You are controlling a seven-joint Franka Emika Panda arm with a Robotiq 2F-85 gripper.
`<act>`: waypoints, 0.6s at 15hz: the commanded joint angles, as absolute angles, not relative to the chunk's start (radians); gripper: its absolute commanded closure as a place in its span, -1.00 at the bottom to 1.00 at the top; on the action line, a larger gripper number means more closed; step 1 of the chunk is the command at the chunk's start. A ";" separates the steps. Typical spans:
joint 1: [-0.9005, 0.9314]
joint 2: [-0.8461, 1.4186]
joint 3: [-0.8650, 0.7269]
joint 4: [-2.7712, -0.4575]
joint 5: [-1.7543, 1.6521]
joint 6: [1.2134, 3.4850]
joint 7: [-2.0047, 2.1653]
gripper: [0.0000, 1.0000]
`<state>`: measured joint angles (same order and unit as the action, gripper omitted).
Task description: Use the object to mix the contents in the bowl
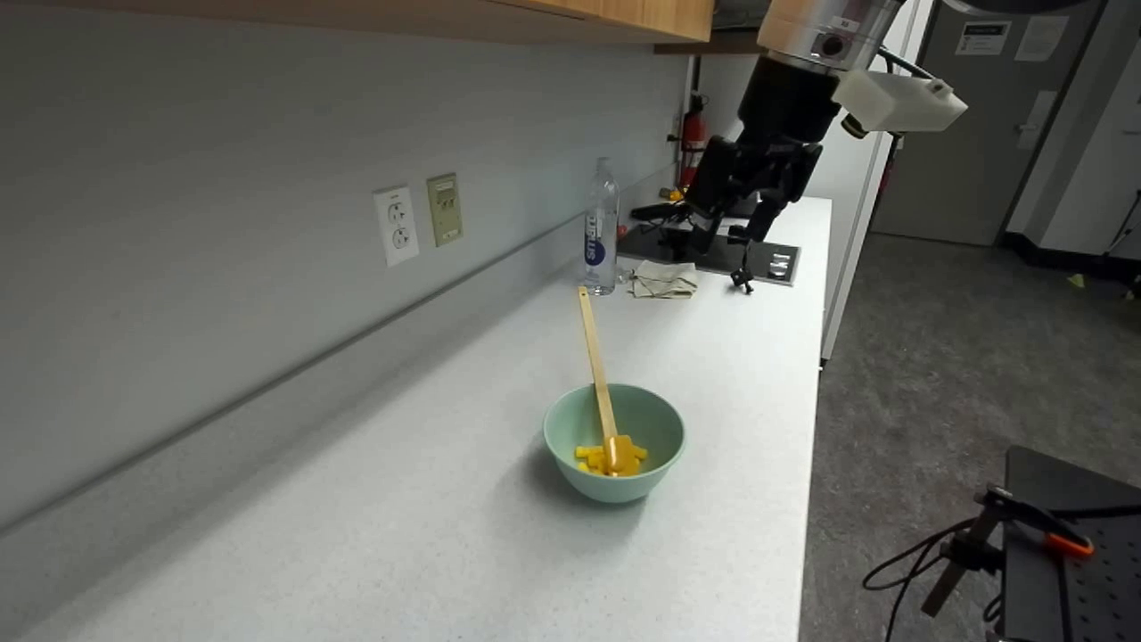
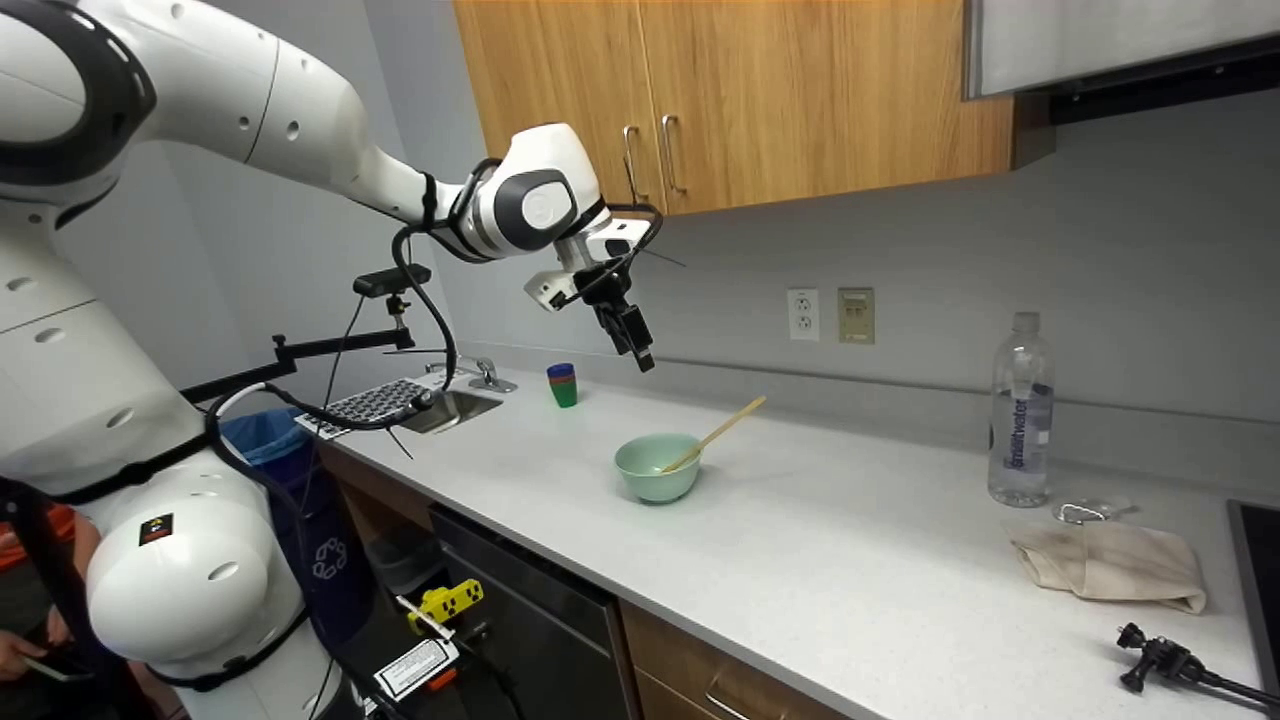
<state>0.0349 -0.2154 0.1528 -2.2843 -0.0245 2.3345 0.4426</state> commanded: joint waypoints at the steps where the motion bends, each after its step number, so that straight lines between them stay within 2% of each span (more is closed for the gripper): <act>1: 0.037 -0.155 0.152 -2.247 0.018 2.389 0.521 -1.00; 9: 0.050 0.112 0.116 -2.099 -0.037 2.560 0.805 -1.00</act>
<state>0.0345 0.0054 0.1424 -2.1820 0.0052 2.5247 0.7048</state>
